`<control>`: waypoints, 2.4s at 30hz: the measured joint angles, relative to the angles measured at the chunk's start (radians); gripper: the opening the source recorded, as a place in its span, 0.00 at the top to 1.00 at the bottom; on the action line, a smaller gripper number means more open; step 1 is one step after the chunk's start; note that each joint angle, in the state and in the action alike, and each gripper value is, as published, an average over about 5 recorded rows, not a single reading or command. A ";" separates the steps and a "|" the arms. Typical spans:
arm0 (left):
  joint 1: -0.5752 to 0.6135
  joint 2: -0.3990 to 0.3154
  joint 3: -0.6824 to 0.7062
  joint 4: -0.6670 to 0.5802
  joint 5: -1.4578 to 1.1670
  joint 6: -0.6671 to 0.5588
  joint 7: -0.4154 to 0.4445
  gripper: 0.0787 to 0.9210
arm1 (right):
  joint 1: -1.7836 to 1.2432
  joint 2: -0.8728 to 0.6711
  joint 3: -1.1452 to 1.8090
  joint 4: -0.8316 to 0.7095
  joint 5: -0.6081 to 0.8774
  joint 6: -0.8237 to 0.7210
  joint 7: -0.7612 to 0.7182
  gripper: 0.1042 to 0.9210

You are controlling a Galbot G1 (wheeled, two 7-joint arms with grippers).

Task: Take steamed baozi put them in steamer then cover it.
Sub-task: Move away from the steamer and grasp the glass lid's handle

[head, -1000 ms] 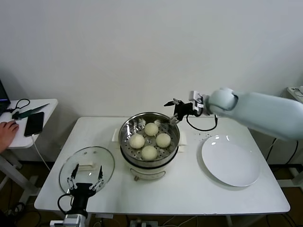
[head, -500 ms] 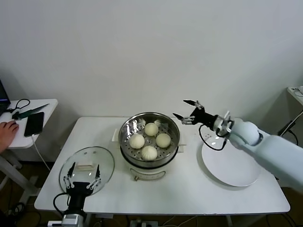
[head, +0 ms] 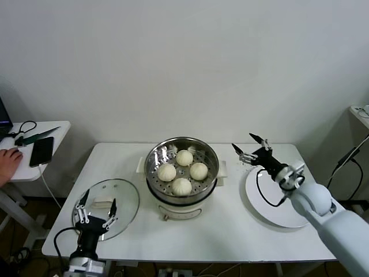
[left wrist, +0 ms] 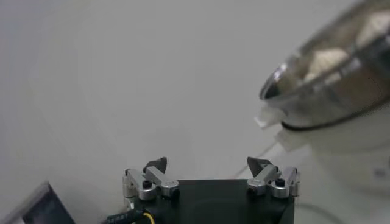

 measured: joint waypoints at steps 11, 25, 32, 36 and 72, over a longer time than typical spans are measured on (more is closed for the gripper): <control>-0.051 0.037 0.021 0.074 0.512 0.046 -0.004 0.12 | -0.265 0.104 0.255 0.010 -0.062 -0.012 -0.005 0.12; -0.183 0.046 0.019 0.319 0.806 0.098 -0.034 0.12 | -0.341 0.168 0.328 -0.041 -0.122 -0.009 -0.009 0.12; -0.253 0.037 0.007 0.407 0.858 0.114 -0.065 0.12 | -0.345 0.180 0.320 -0.057 -0.145 -0.004 -0.014 0.12; -0.290 0.037 0.000 0.447 0.881 0.127 -0.078 0.12 | -0.349 0.185 0.319 -0.061 -0.156 -0.001 -0.016 0.12; -0.433 0.049 -0.011 0.627 0.884 0.137 -0.151 0.65 | -0.369 0.232 0.331 -0.086 -0.224 0.030 -0.044 0.12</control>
